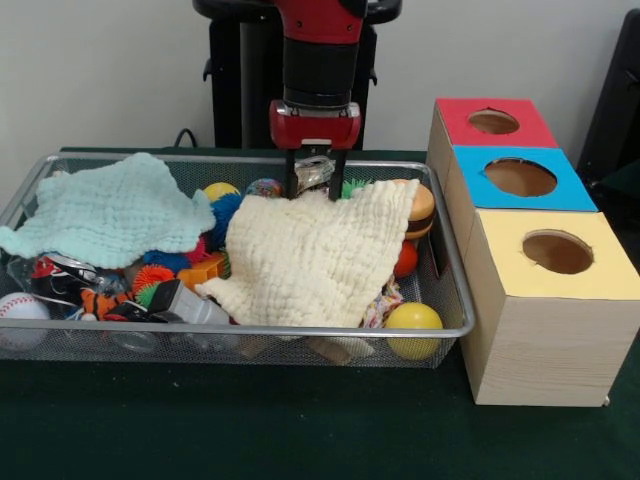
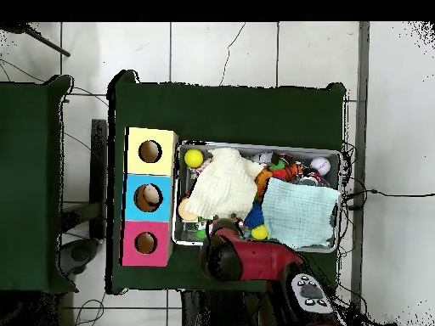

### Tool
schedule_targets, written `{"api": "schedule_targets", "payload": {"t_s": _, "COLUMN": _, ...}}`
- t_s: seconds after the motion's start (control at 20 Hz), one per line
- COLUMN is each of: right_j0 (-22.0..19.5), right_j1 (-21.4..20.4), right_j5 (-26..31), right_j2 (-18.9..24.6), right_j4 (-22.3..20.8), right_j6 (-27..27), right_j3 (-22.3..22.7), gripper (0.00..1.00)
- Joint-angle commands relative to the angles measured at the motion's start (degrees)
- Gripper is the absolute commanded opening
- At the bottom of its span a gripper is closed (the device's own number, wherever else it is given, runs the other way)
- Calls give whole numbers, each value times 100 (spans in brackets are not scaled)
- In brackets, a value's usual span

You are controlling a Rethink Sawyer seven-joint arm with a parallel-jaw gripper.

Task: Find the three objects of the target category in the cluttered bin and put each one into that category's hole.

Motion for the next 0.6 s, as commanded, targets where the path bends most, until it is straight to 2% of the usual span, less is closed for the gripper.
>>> {"api": "schedule_targets", "payload": {"t_s": 0.05, "right_j0": 66, "right_j1": -736, "right_j5": 909, "right_j2": 396, "right_j4": 207, "right_j6": 567, "right_j3": -348, "gripper": 100}}
{"api": "schedule_targets", "payload": {"t_s": 0.4, "right_j0": -87, "right_j1": -1194, "right_j5": 1395, "right_j2": 615, "right_j4": 266, "right_j6": 502, "right_j3": -223, "gripper": 100}}
{"api": "schedule_targets", "payload": {"t_s": 0.5, "right_j0": -133, "right_j1": -1188, "right_j5": 1368, "right_j2": 670, "right_j4": 225, "right_j6": 476, "right_j3": -247, "gripper": 100}}
{"api": "schedule_targets", "payload": {"t_s": 0.6, "right_j0": -153, "right_j1": -988, "right_j5": 1226, "right_j2": 677, "right_j4": 147, "right_j6": 476, "right_j3": -397, "gripper": 100}}
